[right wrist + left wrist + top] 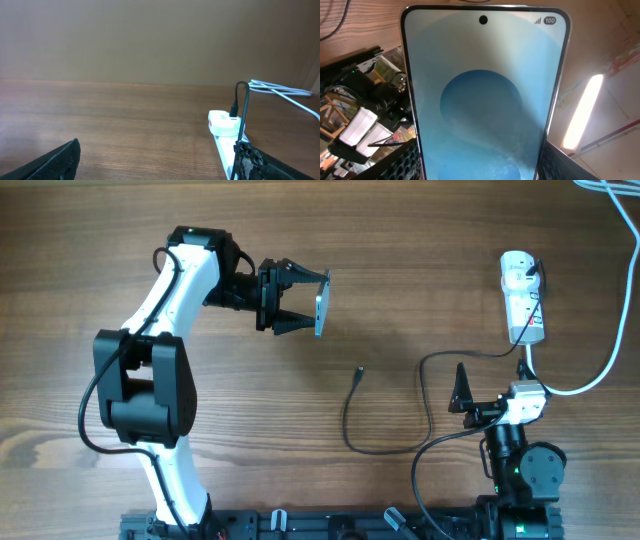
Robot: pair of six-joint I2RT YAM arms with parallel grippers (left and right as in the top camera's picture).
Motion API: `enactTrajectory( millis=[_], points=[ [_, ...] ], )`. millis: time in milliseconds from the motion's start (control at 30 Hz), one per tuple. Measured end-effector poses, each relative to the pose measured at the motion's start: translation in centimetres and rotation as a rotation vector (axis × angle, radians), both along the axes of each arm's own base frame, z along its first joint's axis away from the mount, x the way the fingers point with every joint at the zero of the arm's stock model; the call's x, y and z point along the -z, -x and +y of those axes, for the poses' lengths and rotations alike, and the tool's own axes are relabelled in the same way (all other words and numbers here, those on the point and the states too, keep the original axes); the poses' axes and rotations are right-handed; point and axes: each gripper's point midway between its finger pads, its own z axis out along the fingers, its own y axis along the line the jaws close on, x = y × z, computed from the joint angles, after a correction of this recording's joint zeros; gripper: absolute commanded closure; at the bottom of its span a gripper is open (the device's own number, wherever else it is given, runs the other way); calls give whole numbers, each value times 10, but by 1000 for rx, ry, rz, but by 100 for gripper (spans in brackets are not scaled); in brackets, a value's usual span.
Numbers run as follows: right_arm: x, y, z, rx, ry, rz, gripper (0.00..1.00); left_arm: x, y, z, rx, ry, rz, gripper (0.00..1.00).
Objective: Plug charger to phone and switch on socket
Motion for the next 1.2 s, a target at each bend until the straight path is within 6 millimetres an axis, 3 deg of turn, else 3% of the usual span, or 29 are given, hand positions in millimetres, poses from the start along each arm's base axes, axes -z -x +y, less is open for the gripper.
enactTrajectory(
  millis=[1200],
  points=[
    [0,0,0,0,0,0,0,14,-10,-1,20,-35,-192,40]
  ],
)
